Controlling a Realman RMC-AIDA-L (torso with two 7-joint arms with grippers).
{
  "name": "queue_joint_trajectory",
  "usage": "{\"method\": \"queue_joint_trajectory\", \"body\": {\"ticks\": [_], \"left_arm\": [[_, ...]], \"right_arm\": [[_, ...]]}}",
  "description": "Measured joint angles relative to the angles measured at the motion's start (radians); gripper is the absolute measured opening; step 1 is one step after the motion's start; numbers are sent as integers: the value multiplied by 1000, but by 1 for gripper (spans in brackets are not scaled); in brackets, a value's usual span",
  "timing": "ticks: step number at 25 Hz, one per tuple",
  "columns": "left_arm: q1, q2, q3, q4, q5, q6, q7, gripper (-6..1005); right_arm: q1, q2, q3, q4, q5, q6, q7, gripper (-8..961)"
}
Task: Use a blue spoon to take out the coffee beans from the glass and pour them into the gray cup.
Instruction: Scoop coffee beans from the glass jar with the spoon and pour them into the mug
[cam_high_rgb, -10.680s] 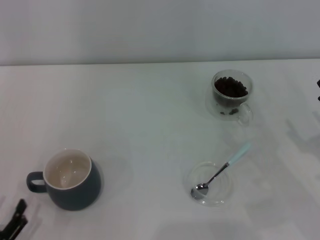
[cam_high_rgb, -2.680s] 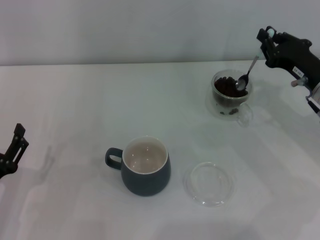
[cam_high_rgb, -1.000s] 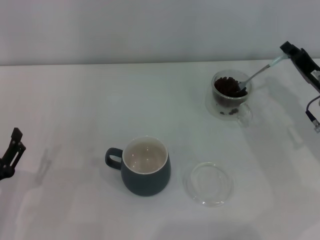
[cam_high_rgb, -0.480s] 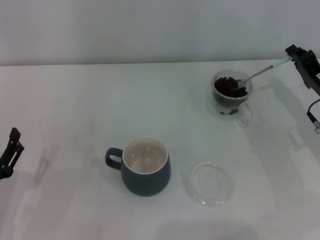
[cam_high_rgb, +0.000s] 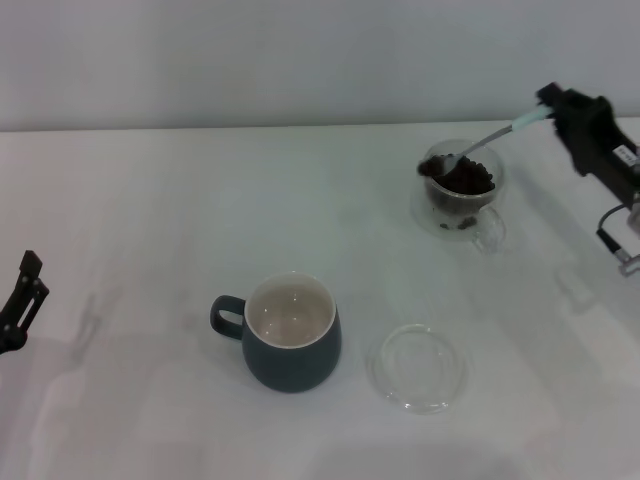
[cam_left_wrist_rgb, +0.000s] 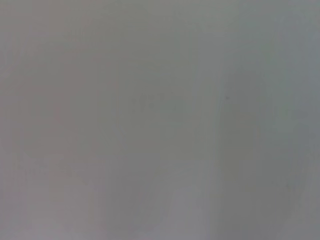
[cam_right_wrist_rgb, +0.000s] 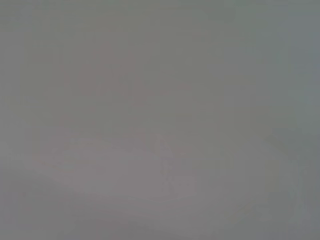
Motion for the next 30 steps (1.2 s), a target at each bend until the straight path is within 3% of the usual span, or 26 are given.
{"method": "queue_joint_trajectory", "body": {"ticks": [7,12,30], "left_arm": [[-4,0,0,-1,0,0,0,860],[-5,0,0,-2,0,0,0,860],[-6,0,0,-14,0,0,0,860]], "right_arm": [[-1,2,-215,-37,-2,-123,63,145],[-34,4,-338,-127,-2,-131,53,145],[-50,9,-576,-297,8,-83,-338,145]]}}
